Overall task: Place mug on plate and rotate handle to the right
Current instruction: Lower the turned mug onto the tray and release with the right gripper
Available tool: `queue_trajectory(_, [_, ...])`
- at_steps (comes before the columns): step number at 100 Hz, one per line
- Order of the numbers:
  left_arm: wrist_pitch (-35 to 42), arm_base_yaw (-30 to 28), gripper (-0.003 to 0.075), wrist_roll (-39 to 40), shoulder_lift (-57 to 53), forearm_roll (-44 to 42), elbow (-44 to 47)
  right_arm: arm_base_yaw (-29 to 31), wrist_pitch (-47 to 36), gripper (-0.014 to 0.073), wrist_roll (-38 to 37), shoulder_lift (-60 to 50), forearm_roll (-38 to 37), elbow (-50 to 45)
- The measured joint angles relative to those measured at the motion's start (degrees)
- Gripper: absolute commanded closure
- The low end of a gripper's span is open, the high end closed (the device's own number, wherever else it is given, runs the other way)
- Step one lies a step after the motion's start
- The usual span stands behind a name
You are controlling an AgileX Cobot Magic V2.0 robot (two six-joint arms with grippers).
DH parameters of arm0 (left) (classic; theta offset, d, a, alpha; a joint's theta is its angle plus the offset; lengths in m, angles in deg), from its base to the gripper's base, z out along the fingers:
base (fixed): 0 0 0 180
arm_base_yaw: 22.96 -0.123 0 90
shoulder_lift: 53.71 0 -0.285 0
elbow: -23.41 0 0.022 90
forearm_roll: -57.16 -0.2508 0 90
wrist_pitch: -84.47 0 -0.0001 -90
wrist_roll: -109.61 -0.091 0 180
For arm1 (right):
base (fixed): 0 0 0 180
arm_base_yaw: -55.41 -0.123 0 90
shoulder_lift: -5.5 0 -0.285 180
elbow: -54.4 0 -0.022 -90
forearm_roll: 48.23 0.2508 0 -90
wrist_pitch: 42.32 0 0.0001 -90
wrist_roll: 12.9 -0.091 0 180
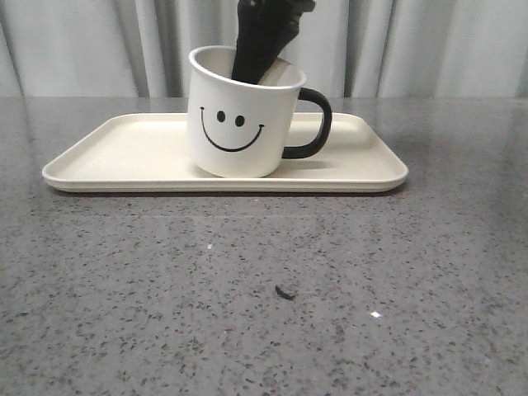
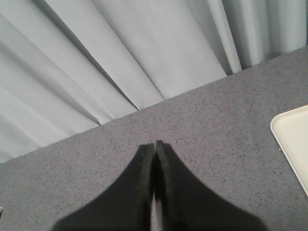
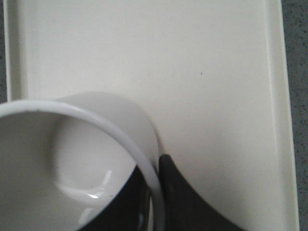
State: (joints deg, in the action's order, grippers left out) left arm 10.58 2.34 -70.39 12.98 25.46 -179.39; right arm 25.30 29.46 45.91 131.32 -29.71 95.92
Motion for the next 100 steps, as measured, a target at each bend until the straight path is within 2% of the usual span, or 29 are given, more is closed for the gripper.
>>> queue_trajectory(65, [0.00,0.00,0.0739,0.00,0.00,0.10,0.00,-0.34,-0.10,0.0685,0.12,0.00,0.00,0.00])
queue_trajectory(87, [0.00,0.00,0.0739,0.00,0.00,0.10,0.00,-0.62,-0.10,0.0559,0.12,0.00,0.00,0.00])
queue_trajectory(100, [0.00,0.00,0.0739,0.00,0.00,0.10,0.00,-1.15,-0.10,0.0522,0.12,0.00,0.00,0.00])
